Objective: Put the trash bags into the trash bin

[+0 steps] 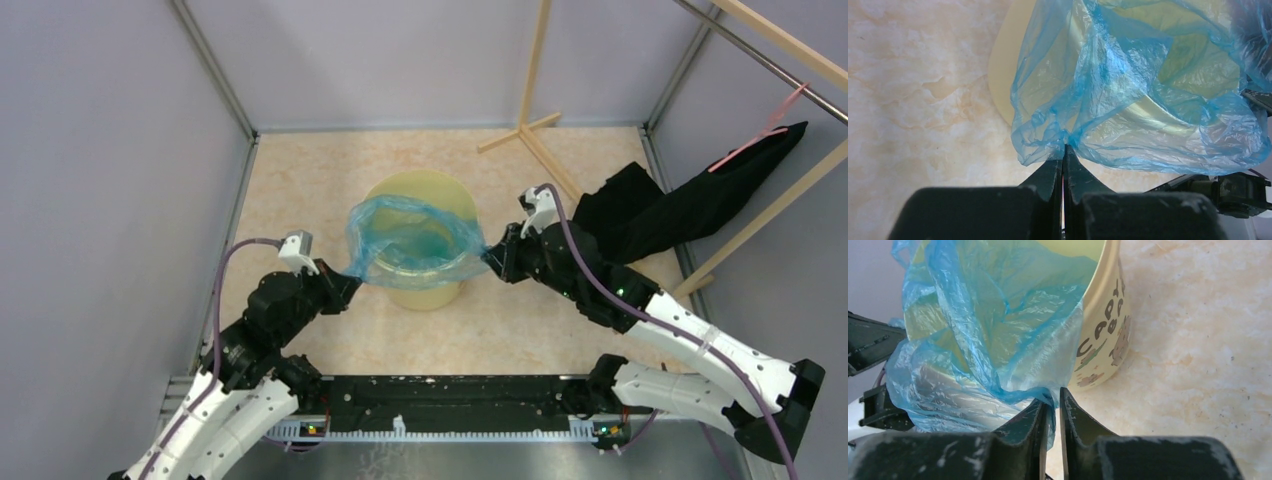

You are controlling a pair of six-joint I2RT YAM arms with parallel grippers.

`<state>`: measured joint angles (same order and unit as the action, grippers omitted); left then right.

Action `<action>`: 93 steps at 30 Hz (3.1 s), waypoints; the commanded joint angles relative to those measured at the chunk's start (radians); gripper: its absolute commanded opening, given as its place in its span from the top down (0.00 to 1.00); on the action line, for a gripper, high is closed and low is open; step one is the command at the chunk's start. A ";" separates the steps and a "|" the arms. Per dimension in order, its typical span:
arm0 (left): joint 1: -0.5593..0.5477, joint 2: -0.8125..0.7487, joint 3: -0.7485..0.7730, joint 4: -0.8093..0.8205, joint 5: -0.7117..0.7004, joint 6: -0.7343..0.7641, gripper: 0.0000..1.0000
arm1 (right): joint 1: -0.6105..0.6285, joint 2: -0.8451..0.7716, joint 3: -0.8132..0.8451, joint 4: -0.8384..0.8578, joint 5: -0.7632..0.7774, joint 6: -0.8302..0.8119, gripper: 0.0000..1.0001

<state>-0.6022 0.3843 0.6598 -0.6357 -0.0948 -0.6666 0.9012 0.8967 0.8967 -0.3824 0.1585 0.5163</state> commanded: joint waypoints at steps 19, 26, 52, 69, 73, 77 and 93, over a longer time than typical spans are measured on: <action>0.001 0.174 -0.067 0.173 -0.068 -0.025 1.00 | -0.045 -0.070 -0.179 0.167 0.225 -0.162 0.59; 0.000 0.236 -0.044 0.196 -0.070 -0.015 1.00 | -0.045 -0.099 -0.046 0.006 0.124 -0.217 0.23; 0.000 0.291 0.054 0.138 -0.114 0.047 1.00 | -0.273 0.433 0.418 0.217 -0.701 -0.458 0.76; 0.000 0.401 0.072 0.178 -0.077 0.026 1.00 | -0.466 0.671 0.386 0.582 -0.646 -0.295 1.00; 0.000 0.428 0.068 0.210 -0.052 0.020 1.00 | -0.466 0.737 0.405 0.645 -0.688 -0.227 1.00; 0.000 0.453 0.063 0.246 -0.013 0.014 1.00 | -0.466 0.812 0.440 0.663 -0.733 -0.169 1.00; 0.001 0.470 0.107 0.130 0.114 -0.012 0.79 | -0.492 0.785 0.443 0.566 -0.741 -0.148 0.70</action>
<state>-0.6003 0.9195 0.7040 -0.4534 0.0067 -0.6670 0.4122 1.7599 1.3354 0.2081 -0.5529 0.3645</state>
